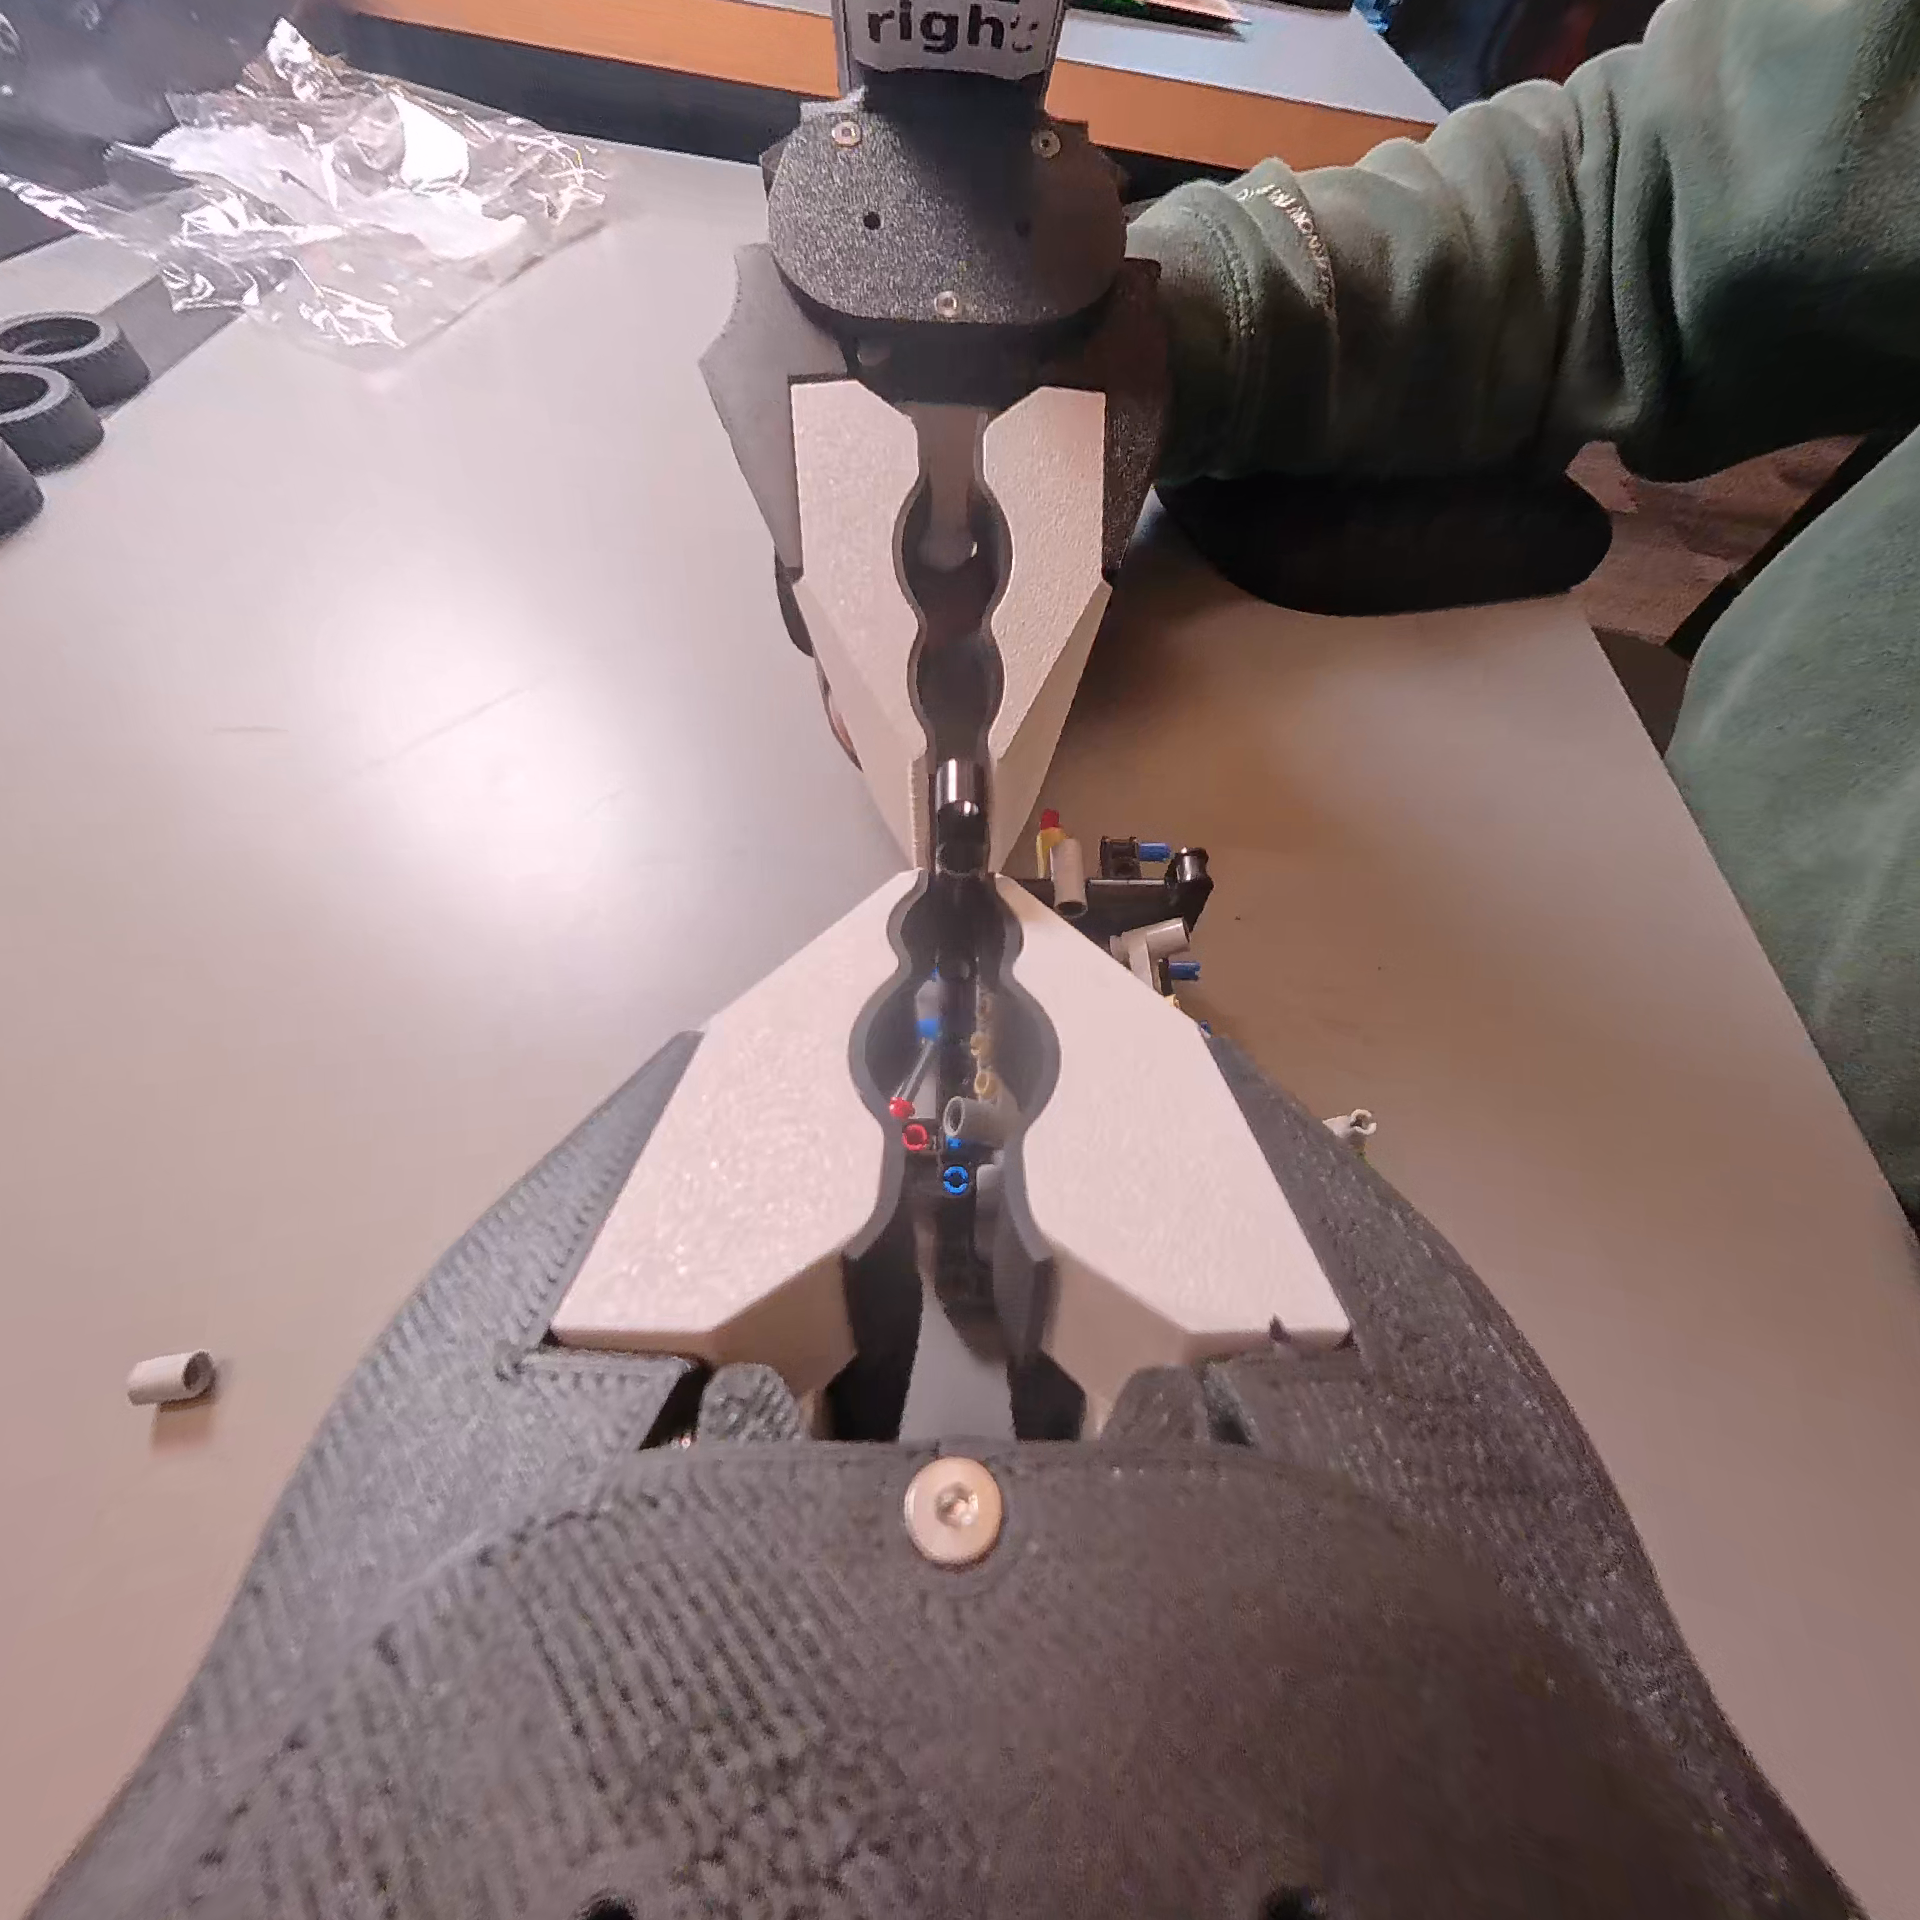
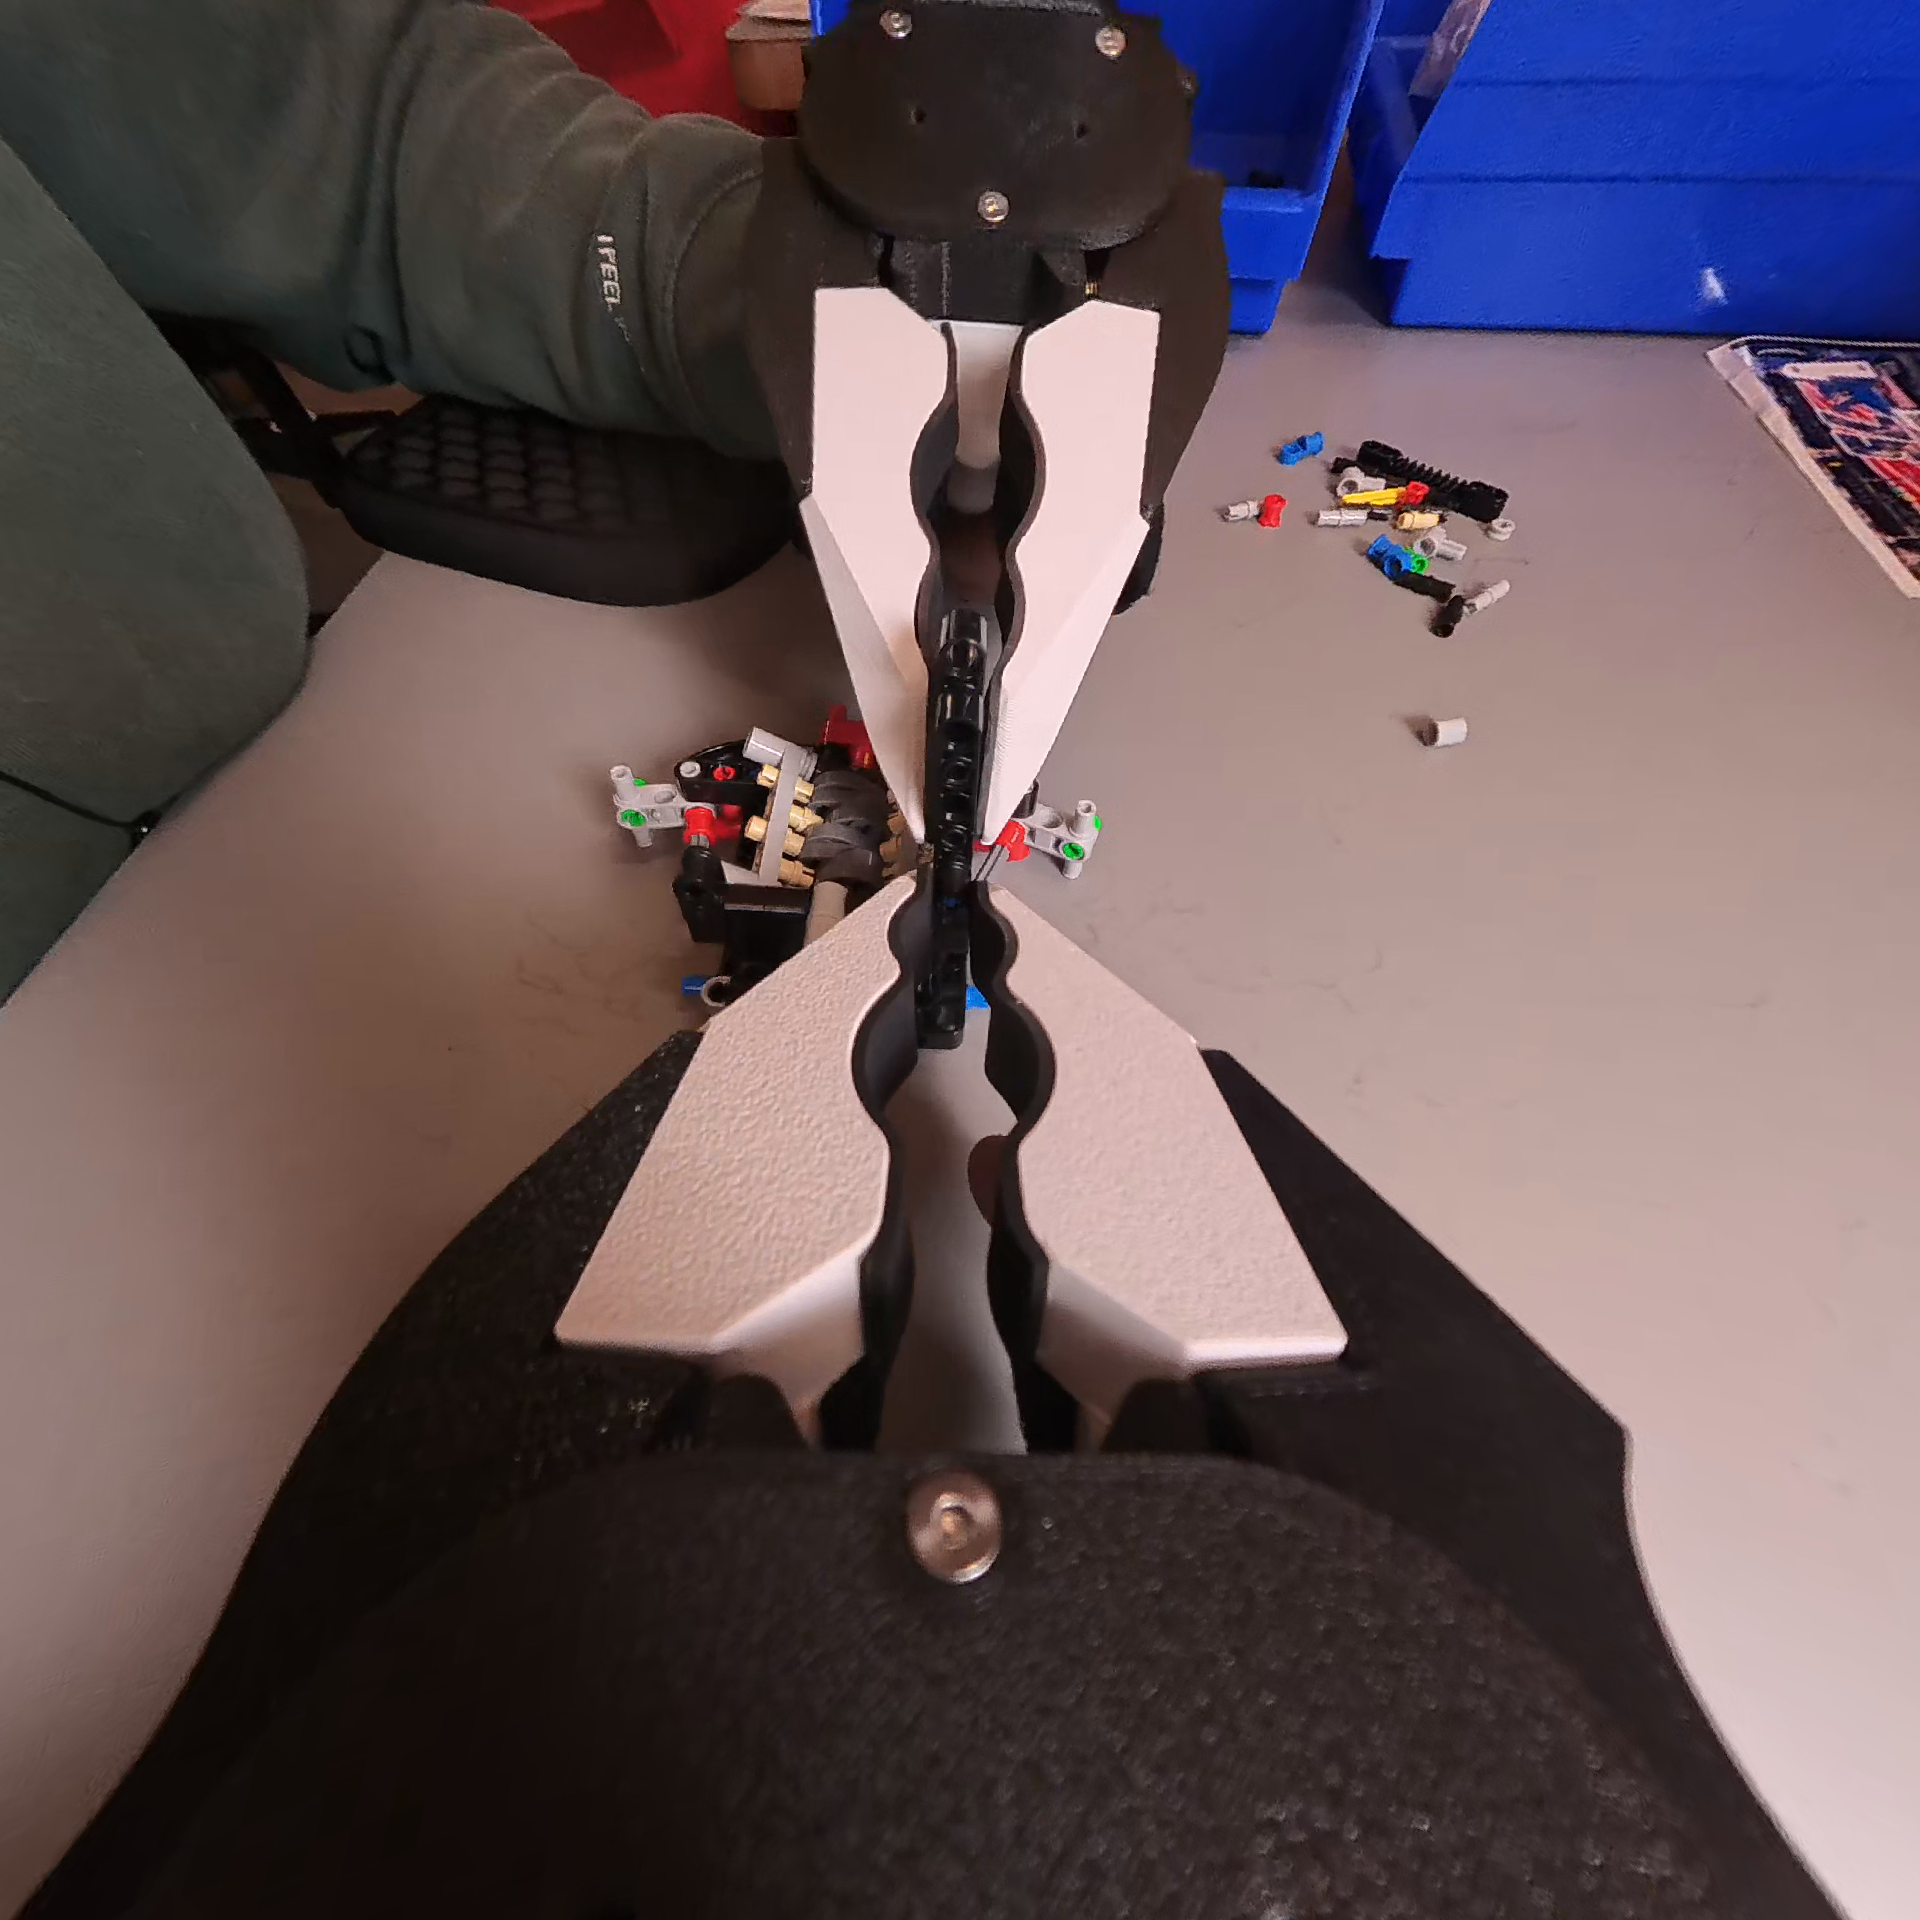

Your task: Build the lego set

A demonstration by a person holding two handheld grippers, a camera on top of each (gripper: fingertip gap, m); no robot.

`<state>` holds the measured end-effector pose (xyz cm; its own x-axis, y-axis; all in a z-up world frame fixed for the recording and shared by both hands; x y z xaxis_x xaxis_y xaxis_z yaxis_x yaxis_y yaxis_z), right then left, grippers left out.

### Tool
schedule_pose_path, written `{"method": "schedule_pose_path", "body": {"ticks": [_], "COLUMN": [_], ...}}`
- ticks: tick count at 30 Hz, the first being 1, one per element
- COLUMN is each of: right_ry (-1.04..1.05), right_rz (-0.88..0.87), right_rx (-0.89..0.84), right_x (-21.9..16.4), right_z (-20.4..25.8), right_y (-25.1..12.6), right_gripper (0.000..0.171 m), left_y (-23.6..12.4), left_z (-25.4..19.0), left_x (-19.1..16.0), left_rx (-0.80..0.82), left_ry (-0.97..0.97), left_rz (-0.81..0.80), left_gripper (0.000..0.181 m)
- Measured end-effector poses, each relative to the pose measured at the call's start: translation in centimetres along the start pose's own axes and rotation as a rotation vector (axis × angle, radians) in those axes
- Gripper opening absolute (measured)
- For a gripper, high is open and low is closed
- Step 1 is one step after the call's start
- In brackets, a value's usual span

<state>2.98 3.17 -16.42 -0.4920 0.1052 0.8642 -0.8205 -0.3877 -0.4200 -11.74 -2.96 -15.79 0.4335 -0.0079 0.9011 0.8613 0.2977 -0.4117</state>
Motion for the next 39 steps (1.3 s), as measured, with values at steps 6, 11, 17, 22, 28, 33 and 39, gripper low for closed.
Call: {"method": "schedule_pose_path", "body": {"ticks": [6, 11, 17, 22, 28, 33, 39], "right_ry": [-0.012, 0.015, 0.016, 0.015, 0.013, 0.017, 0.028], "right_rz": [0.024, 0.007, -0.008, -0.02, -0.013, -0.012, -0.011], "right_rx": [-0.002, -0.029, -0.035, -0.048, -0.046, -0.042, -0.043], "right_x": [-0.3, -0.7, -0.2, -0.2, -0.3, -0.3, -0.4], "right_z": [0.1, -0.5, -0.4, -0.4, -0.4, -0.4, -0.3], "right_y": [0.0, -1.2, -0.1, 0.0, -0.2, -0.2, -0.2], "right_gripper": [0.006, 0.005, 0.005, 0.005, 0.005, 0.005, 0.005], "left_y": [-0.2, -4.0, -2.4, -0.9, 0.2, 0.3, 0.5], "left_z": [-0.1, 1.3, 1.7, 1.8, 1.3, 1.0, 0.6], "left_x": [0.0, -0.1, 0.1, -0.1, -0.2, -0.2, -0.4], "left_rx": [-0.003, 0.118, 0.018, -0.027, -0.023, 0.001, 0.03], "left_ry": [-0.003, -0.083, -0.255, -0.302, -0.274, -0.231, -0.177], "left_rz": [0.04, -0.048, -0.121, -0.11, -0.069, -0.082, -0.122], "left_gripper": [0.006, 0.006, 0.007, 0.006, 0.006, 0.006, 0.007]}}
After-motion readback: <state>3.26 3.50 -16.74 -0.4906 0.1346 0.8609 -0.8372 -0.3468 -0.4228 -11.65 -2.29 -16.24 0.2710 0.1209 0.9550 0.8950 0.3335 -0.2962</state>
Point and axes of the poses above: each gripper's, where its closed fingertips meet, y out along the fingers, x out of its top, z = x × y across the jaws, the point moved 9 cm from there along -y, back along the fingers, and after that the axes turned 15 degrees about y, right-handed, at the moved point
